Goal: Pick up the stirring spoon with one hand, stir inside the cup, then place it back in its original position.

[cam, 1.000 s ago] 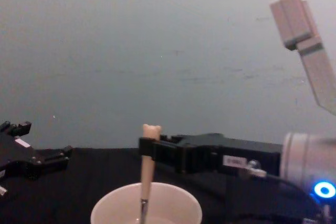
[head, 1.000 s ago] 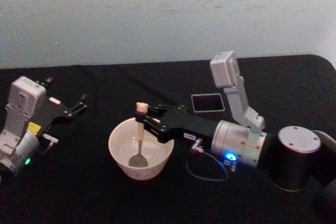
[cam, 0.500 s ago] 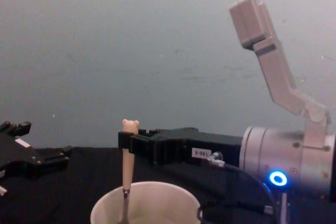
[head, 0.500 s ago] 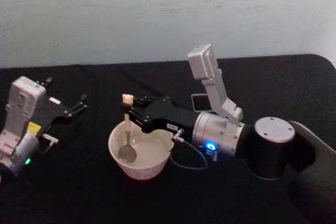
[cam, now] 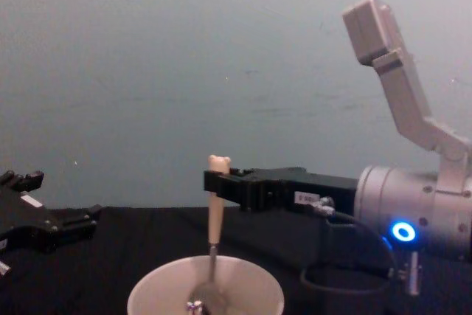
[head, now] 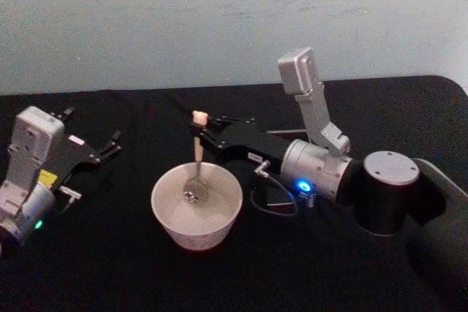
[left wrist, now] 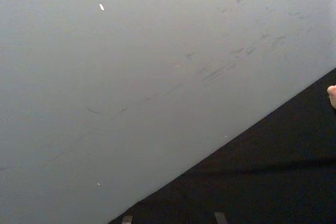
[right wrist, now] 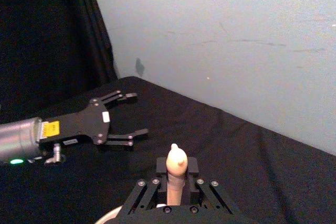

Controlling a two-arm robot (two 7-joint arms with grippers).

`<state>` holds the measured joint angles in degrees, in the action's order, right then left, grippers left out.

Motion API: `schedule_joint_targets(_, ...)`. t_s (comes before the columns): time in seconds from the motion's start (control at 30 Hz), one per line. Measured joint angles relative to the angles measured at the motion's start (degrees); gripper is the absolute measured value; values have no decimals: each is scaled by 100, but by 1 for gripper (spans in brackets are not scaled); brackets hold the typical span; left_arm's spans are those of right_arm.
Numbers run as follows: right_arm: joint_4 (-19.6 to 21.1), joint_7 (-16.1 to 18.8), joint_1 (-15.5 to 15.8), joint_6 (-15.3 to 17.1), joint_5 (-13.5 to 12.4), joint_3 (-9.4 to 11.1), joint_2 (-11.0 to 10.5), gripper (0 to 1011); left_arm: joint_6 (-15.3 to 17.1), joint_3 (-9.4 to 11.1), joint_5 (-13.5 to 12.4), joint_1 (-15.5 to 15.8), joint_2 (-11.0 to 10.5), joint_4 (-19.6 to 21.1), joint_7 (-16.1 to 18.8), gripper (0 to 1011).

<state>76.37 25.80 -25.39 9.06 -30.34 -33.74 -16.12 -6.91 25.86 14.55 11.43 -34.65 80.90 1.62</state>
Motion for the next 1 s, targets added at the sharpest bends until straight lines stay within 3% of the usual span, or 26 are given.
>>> schedule_joint_targets(0.27, 159, 24, 108, 57, 49, 107, -193, 218, 0, 0, 0, 0, 0, 0, 0, 1001)
schedule_joint_targets(0.67, 907, 238, 524, 204, -81, 179, -624, 218, 0, 0, 0, 0, 0, 0, 0, 1001)
schedule_joint_targets(1.0, 1235, 420, 649, 265, -241, -23, -742, 218, 0, 0, 0, 0, 0, 0, 0, 1001)
